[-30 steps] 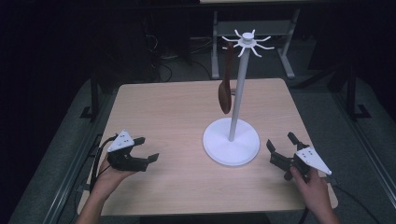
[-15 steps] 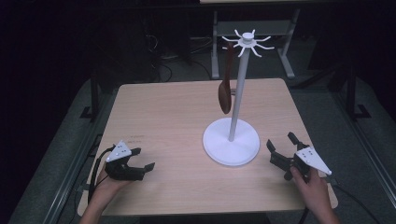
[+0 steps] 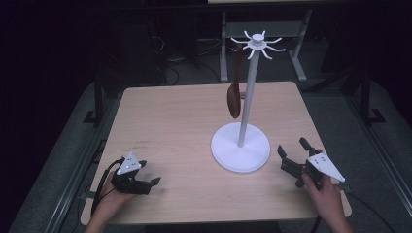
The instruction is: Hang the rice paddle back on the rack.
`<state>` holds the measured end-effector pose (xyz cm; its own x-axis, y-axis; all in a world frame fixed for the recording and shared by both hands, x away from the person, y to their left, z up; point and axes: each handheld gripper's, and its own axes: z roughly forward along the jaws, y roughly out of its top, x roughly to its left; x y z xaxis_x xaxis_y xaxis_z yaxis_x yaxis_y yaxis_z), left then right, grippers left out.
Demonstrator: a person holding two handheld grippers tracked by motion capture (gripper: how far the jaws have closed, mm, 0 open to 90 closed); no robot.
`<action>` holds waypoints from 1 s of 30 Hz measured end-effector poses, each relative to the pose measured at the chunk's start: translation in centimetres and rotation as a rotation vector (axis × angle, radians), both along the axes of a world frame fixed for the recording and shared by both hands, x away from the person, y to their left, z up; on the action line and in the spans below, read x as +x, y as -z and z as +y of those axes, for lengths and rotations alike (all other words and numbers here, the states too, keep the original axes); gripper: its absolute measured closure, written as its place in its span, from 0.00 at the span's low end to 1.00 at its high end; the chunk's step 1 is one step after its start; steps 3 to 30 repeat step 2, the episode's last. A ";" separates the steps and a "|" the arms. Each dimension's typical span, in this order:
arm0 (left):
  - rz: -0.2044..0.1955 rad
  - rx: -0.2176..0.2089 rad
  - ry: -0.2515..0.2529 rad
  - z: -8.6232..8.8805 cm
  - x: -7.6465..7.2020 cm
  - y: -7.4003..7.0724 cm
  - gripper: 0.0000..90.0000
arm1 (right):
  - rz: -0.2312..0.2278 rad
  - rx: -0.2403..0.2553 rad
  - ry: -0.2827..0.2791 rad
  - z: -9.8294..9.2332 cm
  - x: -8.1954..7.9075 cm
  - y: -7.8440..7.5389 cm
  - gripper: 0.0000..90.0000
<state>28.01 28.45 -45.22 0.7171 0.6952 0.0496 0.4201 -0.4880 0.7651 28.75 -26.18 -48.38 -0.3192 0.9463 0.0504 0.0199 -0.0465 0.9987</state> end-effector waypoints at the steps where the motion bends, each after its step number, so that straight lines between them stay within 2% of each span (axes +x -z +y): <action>1: 0.000 0.000 -0.001 0.1 0.0 0.0 0.18 | 0.000 0.000 0.000 0.0 0.0 0.0 0.15; 30: -0.003 -0.002 -0.003 0.1 0.0 0.0 0.18 | 0.001 0.000 0.000 0.0 0.0 0.0 0.15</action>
